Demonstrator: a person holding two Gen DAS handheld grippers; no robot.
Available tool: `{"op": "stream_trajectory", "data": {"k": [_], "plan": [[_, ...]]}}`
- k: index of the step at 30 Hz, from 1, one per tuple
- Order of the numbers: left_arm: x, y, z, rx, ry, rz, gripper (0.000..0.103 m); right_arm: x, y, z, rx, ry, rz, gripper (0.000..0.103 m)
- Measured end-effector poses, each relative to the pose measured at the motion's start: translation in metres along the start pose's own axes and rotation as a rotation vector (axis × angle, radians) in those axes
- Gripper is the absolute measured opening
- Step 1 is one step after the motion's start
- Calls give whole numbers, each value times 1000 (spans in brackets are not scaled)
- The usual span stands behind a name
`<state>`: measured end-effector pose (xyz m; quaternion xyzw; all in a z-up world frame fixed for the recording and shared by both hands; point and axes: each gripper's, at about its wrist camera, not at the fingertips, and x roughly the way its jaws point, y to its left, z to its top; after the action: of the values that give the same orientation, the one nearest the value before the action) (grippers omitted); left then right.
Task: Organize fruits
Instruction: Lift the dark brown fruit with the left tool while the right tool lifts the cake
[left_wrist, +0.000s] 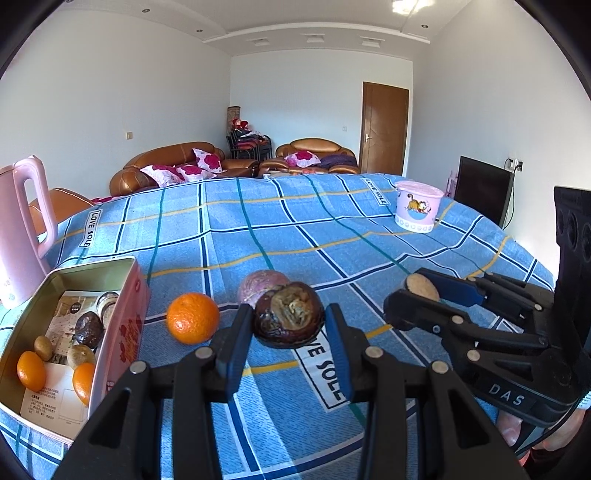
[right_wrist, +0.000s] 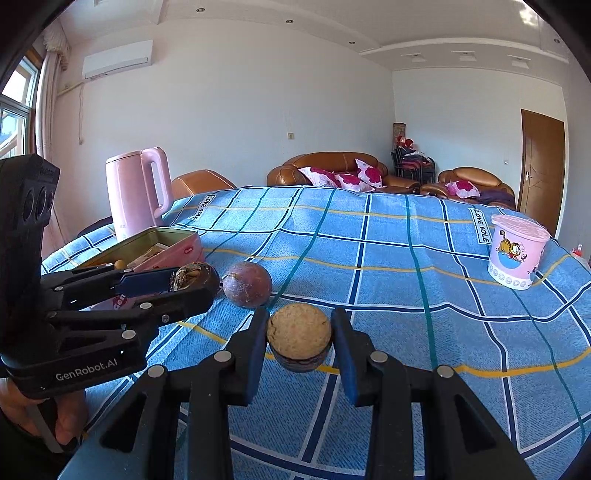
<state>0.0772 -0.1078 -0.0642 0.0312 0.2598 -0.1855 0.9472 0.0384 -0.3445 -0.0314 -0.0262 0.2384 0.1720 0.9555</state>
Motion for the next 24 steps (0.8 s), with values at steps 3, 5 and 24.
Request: {"op": "stream_trajectory", "data": {"k": [3, 5, 24], "plan": [[-2, 1, 0, -4, -8, 0, 42, -2, 1, 0, -7, -15, -1, 37], [-3, 1, 0, -5, -13, 0, 42, -4, 1, 0, -11, -24, -2, 37], [-10, 1, -1, -5, -58, 12, 42, -14, 6, -3, -38, -85, -3, 37]]}}
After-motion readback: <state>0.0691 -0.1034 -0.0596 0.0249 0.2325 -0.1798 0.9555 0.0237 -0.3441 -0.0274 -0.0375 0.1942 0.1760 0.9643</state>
